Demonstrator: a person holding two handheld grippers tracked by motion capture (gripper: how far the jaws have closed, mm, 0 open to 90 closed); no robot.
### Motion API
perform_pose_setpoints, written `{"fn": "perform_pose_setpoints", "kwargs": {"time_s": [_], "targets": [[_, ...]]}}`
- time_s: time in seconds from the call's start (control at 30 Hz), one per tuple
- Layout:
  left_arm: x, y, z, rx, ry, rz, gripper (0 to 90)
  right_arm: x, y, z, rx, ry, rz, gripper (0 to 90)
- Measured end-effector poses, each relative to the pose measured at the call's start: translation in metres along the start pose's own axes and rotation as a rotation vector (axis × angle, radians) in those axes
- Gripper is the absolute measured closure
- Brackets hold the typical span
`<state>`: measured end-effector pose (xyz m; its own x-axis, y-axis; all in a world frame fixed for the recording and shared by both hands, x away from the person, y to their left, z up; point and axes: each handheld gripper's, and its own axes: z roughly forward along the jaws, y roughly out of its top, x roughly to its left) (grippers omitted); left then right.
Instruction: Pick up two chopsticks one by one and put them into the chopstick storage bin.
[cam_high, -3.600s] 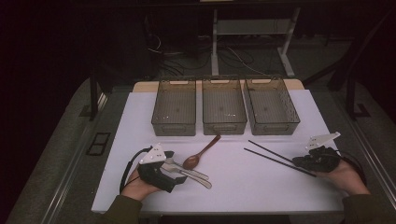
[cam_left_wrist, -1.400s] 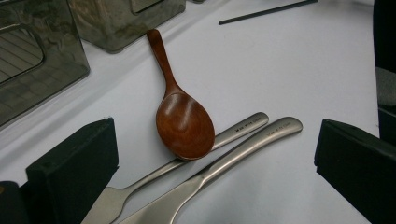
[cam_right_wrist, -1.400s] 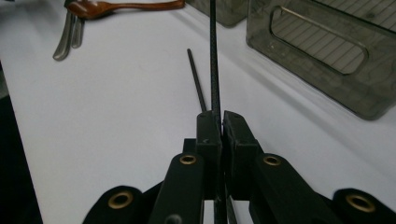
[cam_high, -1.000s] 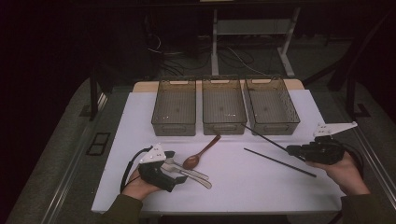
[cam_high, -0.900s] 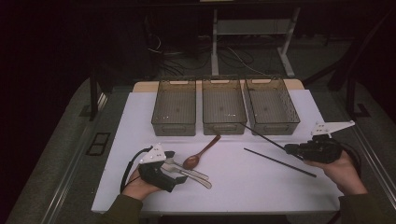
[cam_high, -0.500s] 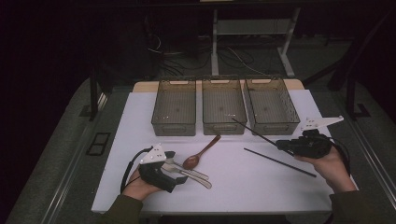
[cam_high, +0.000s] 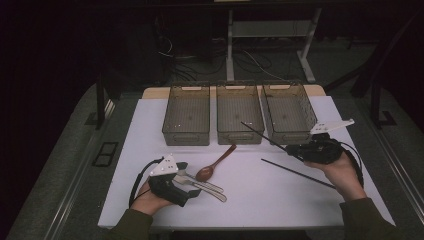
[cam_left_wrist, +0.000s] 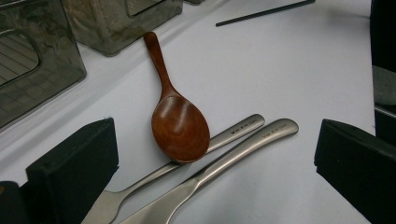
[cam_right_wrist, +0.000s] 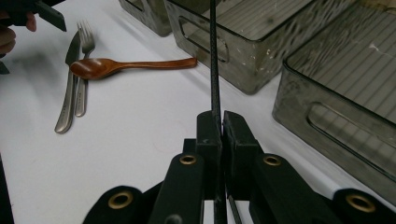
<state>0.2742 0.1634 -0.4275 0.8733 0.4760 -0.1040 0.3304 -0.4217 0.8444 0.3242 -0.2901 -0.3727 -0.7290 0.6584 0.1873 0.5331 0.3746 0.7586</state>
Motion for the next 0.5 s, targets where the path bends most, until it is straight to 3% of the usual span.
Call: {"fn": "perform_pose_setpoints", "kwargs": {"time_s": [0.5], "targets": [[-0.001,0.000,0.000,-0.005,-0.002,0.001,0.0,0.015,0.037,0.032,-0.009,-0.022,0.009,85.9]]}}
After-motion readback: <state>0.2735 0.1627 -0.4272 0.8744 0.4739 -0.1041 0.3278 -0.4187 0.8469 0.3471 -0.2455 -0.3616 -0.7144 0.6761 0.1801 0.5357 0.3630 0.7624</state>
